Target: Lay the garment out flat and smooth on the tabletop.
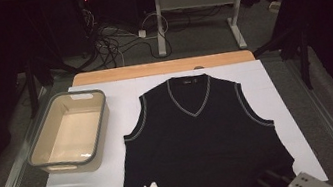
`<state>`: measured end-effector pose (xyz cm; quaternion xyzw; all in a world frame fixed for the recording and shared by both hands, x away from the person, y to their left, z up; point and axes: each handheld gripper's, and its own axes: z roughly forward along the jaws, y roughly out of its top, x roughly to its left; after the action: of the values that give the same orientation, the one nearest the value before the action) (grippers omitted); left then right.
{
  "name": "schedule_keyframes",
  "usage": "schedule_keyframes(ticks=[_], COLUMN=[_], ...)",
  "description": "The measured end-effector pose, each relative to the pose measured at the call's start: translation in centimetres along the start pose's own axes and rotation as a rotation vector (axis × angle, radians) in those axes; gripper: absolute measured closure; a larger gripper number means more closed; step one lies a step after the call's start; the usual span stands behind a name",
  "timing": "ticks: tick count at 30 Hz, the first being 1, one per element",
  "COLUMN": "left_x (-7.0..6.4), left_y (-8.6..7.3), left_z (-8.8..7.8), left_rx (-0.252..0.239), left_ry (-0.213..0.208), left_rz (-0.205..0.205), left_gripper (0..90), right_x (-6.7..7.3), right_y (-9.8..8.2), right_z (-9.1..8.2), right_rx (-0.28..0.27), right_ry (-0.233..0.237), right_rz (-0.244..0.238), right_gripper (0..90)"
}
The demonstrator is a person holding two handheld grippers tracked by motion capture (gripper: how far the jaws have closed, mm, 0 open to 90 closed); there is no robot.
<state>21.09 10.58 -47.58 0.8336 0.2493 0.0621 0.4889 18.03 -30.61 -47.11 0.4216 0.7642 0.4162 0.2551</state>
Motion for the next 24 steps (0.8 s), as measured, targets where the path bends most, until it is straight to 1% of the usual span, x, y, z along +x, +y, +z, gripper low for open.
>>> schedule_keyframes(ticks=[2,4,5,6,7,8,9,10,11,12,13,14,15,17,18,20,21,23,24], left_x=[1.3,2.7,3.4,4.0,4.5,5.0,5.5,5.9,6.2,6.6,6.9,7.2,7.5,8.2,8.5,9.0,9.3,9.6,9.7], left_y=[-0.1,-0.2,-0.2,-0.3,-0.3,-0.3,-0.3,-0.3,-0.4,-0.4,-0.4,-0.4,-0.4,-0.4,-0.5,-0.7,-0.7,-0.7,-0.7], left_z=[-0.8,-1.7,-2.2,-2.7,-3.1,-3.5,-3.8,-4.0,-4.1,-4.2,-4.3,-4.3,-4.3,-4.3,-4.3,-4.3,-4.3,-4.2,-4.1], left_rx=[-0.025,-0.044,-0.063,-0.074,-0.084,-0.091,-0.092,-0.087,-0.081,-0.076,-0.074,-0.074,-0.077,-0.083,-0.088,-0.104,-0.108,-0.105,-0.101], left_ry=[0.033,0.070,0.083,0.100,0.115,0.129,0.143,0.159,0.176,0.193,0.208,0.217,0.223,0.239,0.244,0.254,0.251,0.257,0.252], left_rz=[-0.024,-0.058,-0.072,-0.076,-0.086,-0.094,-0.101,-0.107,-0.106,-0.102,-0.099,-0.103,-0.104,-0.109,-0.118,-0.136,-0.146,-0.152,-0.151], left_gripper=[39.2,33.1,30.2,28.9,27.3,23.8,21.5,18.3,14.6,12.8,9.8,6.4,4.3,1.4,0.1,0.0,0.0,0.0,0.0], right_x=[-1.9,-3.8,-4.6,-5.3,-5.9,-6.3,-6.3,-6.3,-6.5,-6.3,-6.2,-6.0,-6.0,-5.8,-5.8,-5.7,-5.6,-5.6,-5.6], right_y=[-0.6,-1.3,-1.6,-2.0,-2.4,-2.7,-3.0,-3.0,-3.0,-3.1,-3.1,-3.1,-3.1,-3.4,-3.6,-4.0,-4.1,-4.2,-4.3], right_z=[-0.8,-1.5,-1.7,-1.6,-1.4,-1.0,-0.8,-0.8,-0.9,-0.9,-0.9,-1.1,-1.4,-2.2,-2.7,-3.3,-3.5,-3.6,-3.6], right_rx=[-0.014,-0.013,-0.008,0.005,0.018,0.041,0.035,0.031,0.032,0.031,0.027,0.031,0.036,0.036,0.037,0.039,0.042,0.041,0.043], right_ry=[-0.075,-0.145,-0.173,-0.191,-0.187,-0.177,-0.177,-0.174,-0.131,-0.117,-0.125,-0.130,-0.137,-0.152,-0.157,-0.164,-0.169,-0.173,-0.173], right_rz=[0.029,0.075,0.098,0.121,0.146,0.158,0.156,0.162,0.167,0.177,0.161,0.157,0.144,0.147,0.149,0.163,0.160,0.168,0.166], right_gripper=[58.5,57.4,56.8,56.8,56.8,57.4,62.0,71.9,85.1,86.9,87.8,88.3,88.4,88.5,88.5,88.5,88.6,88.5,88.4])
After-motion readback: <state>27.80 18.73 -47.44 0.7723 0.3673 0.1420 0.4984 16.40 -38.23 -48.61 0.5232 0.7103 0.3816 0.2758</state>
